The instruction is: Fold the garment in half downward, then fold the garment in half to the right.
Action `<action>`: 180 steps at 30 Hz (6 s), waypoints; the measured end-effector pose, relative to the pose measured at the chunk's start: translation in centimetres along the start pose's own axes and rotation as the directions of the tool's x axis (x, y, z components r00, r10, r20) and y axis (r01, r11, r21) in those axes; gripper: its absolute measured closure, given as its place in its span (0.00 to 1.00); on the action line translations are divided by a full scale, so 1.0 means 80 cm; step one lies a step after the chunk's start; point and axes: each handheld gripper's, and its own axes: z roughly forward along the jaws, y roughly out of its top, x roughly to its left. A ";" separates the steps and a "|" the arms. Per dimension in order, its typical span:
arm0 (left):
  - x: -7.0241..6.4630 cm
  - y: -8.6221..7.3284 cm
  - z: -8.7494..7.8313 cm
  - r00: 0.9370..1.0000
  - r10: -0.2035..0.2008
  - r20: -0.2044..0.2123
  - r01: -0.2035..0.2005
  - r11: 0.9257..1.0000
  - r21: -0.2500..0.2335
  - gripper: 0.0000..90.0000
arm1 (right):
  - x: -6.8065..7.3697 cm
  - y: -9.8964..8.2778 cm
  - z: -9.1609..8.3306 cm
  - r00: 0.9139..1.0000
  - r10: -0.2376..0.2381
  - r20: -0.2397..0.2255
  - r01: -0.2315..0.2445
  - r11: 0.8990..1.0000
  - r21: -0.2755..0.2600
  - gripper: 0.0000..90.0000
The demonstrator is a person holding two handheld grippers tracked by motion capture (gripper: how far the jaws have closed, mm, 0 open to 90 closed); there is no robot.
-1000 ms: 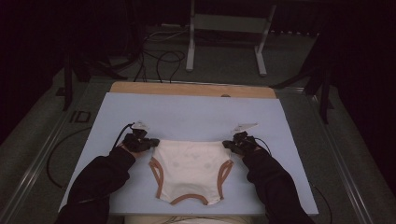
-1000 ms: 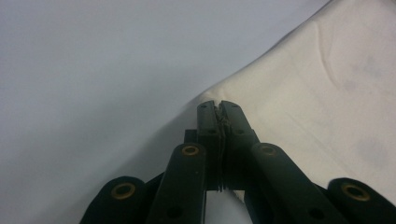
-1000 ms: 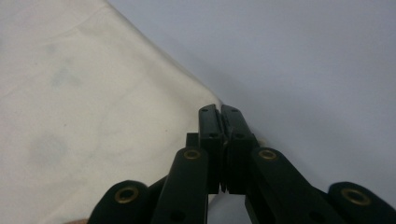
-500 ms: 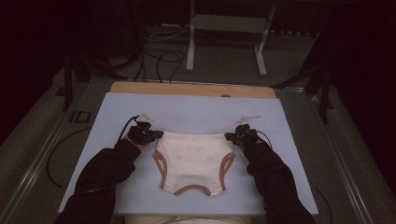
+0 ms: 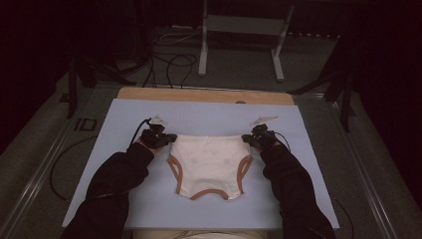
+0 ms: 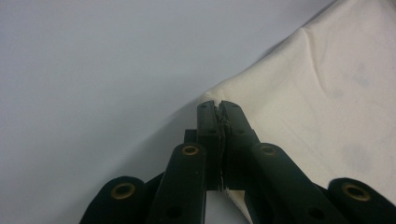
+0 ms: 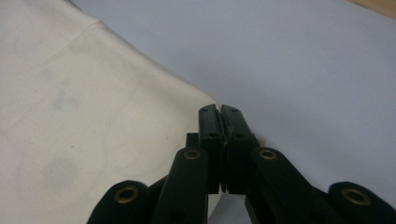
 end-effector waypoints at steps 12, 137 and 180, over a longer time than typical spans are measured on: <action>0.010 0.011 0.017 0.999 -0.013 -0.030 0.012 1.000 -0.017 0.99 | -0.020 0.005 0.016 0.999 0.047 0.022 -0.047 0.999 0.008 0.99; -0.109 -0.048 -0.084 0.903 0.354 0.243 -0.325 0.934 -0.152 0.01 | 0.086 0.104 0.014 0.975 -0.135 -0.174 0.119 0.988 -0.102 0.11; -0.112 -0.062 -0.015 0.835 0.482 0.266 -0.500 0.866 0.002 0.33 | 0.162 0.154 0.140 0.953 -0.122 -0.276 0.136 0.990 0.031 0.11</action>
